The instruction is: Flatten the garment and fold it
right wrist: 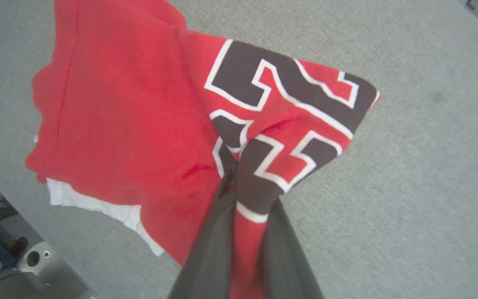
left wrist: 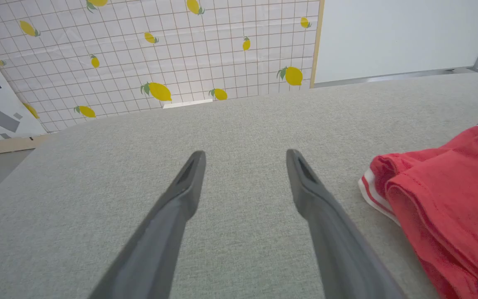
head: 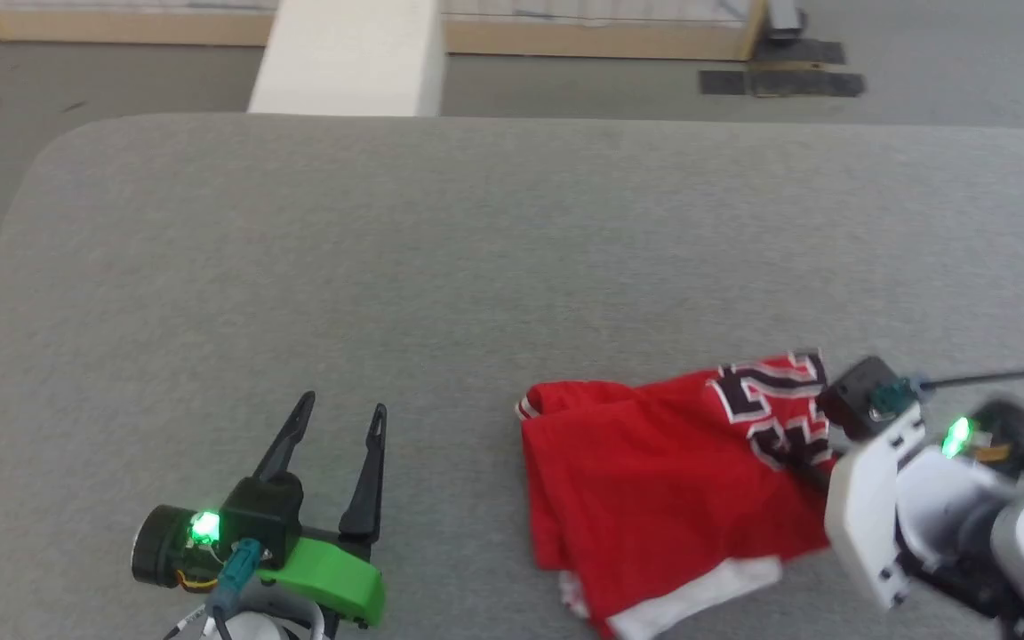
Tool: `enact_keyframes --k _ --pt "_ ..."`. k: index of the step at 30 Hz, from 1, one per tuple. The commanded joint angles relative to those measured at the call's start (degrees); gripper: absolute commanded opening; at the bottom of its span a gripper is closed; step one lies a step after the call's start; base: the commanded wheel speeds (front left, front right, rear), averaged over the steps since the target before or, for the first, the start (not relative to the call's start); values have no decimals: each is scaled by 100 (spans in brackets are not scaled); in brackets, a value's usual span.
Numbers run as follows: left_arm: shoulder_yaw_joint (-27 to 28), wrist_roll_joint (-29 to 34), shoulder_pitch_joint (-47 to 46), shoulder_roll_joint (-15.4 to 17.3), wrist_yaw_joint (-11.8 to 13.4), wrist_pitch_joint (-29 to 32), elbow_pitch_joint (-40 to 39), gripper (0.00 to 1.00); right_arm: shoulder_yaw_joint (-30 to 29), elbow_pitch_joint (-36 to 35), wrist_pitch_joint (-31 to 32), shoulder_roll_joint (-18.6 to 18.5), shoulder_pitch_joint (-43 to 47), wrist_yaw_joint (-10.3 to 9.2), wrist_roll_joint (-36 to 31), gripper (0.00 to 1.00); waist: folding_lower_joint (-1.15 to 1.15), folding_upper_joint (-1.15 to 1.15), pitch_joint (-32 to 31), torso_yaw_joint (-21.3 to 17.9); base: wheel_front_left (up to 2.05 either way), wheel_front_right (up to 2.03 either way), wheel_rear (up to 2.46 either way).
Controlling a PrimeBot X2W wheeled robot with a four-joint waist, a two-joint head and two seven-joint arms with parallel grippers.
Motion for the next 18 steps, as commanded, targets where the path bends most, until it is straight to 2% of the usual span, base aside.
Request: enact_keyframes --k 1,5,9,13,18 --pt "3 -51 42 -35 -26 -25 -52 100 256 -75 -54 -294 -387 -8 -27 0 0 0 73 -517 0 0 0" --pt "-60 -62 -37 -83 -75 -25 -126 100 907 -36 -254 -1134 -1335 -8 85 0 0 0 337 -936 0 0 0" --pt "-115 -43 -201 -127 -107 -25 -229 100 1272 255 -614 -1745 -2094 -8 58 0 0 0 676 -1252 0 0 0" --pt "-166 -8 -365 -129 -142 -18 -338 100 1358 792 -1037 -2125 -2515 -8 3 0 0 0 1010 -1433 0 0 0" --pt "-208 64 -557 -77 -170 13 -495 100 1205 1655 -1601 -2465 -2677 -8 -65 0 0 0 1379 -1479 0 0 0"
